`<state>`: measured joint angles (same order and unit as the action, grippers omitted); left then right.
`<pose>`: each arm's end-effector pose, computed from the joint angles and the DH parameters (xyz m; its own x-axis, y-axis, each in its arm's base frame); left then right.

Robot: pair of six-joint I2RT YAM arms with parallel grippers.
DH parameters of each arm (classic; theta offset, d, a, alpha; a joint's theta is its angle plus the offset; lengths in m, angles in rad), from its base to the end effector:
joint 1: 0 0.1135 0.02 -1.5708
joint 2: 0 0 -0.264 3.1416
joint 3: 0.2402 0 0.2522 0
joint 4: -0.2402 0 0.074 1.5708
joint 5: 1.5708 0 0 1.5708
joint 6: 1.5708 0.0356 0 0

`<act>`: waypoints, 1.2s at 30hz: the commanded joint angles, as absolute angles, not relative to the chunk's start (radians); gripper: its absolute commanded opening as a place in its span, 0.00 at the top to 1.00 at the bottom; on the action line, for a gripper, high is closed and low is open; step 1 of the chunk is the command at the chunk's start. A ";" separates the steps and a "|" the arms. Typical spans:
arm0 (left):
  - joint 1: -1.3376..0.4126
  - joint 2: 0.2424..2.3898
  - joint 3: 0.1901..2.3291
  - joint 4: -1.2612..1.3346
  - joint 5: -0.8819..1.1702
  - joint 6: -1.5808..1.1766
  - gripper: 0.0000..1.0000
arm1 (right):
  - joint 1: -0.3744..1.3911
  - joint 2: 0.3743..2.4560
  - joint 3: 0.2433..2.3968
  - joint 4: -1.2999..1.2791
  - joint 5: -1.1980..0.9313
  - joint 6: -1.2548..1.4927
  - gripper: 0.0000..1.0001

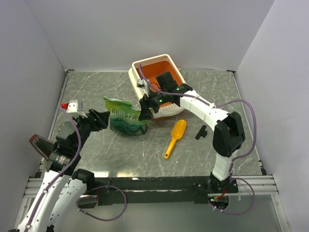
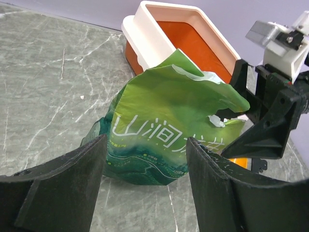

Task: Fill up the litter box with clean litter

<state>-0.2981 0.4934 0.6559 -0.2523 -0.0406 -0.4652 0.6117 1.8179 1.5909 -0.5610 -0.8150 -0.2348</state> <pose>0.1234 -0.0364 0.3275 -0.1909 -0.4102 -0.8918 0.1893 0.8760 -0.4435 0.3176 0.2545 0.3030 -0.3751 -0.4580 -0.8059 -0.9267 0.1647 0.3377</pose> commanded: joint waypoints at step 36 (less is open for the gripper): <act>-0.299 0.410 0.650 -0.245 -0.132 -0.446 0.29 | 1.092 1.545 1.436 -0.426 0.334 0.239 0.66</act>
<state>-0.2981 0.4240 0.6544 -0.2600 -0.1291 -0.4603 1.0821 1.6257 1.3865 -0.4648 0.3019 0.2356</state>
